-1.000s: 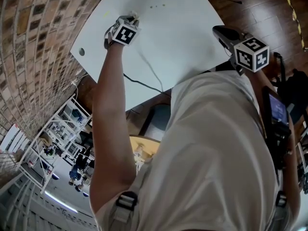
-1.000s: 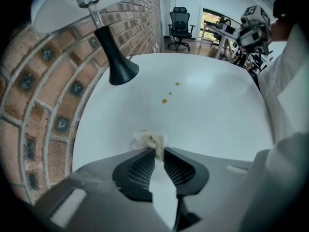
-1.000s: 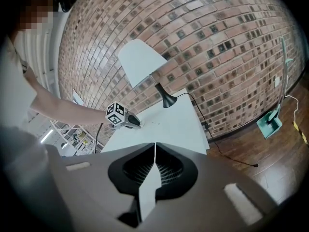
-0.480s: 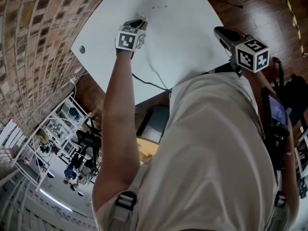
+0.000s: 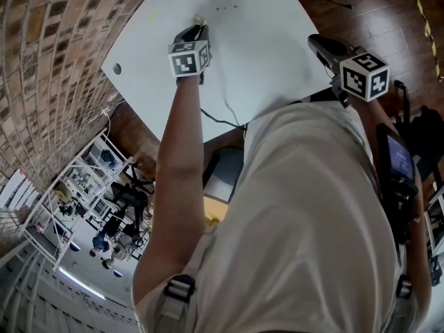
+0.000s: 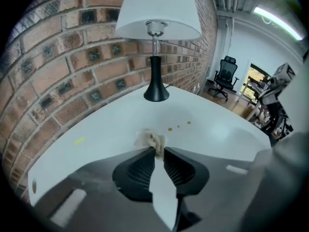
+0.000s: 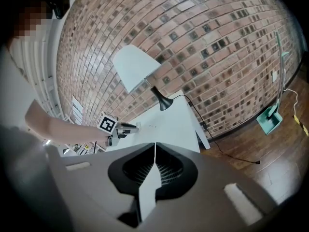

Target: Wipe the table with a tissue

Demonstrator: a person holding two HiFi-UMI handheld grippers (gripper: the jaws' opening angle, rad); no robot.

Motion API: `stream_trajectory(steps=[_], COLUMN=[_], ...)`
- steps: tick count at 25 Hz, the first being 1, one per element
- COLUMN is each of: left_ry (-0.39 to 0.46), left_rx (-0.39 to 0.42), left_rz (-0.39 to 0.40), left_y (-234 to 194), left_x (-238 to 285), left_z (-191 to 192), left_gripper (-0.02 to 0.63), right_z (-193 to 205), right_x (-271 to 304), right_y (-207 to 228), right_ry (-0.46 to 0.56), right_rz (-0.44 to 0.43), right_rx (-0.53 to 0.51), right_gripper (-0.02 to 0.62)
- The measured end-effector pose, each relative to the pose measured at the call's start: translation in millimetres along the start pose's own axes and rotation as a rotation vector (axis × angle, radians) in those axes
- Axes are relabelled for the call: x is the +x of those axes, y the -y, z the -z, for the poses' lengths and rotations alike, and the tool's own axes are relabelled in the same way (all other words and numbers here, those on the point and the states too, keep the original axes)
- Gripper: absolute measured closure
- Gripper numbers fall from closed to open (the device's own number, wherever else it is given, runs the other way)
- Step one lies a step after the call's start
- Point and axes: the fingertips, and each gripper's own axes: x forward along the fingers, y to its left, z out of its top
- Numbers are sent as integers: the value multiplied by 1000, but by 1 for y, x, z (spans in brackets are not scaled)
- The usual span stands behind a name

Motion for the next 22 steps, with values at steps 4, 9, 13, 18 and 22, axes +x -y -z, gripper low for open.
stream_trajectory(steps=[4,9,13,18,22], left_ry=[1,-68,-114,-162,-187], left_rx=[-2,64,73,127,199], left_rz=[-1,-1,-28,-48,-54], left_y=[3,13,12,15,20], left_x=[18,38,36,43,46], left_z=[-19,-30,-33,-28,-28], left_gripper=[537,538,538,543,546], right_z=[0,-5,-8,-7,-8], right_x=[-9,-20,-26,-27,-27], right_y=[8,23,30,35,38], right_ry=[4,18,25,15,7], right_rz=[3,16,16,1,-5], right_rx=[32,53,60,66,53], right_gripper=[581,581,581,581,581])
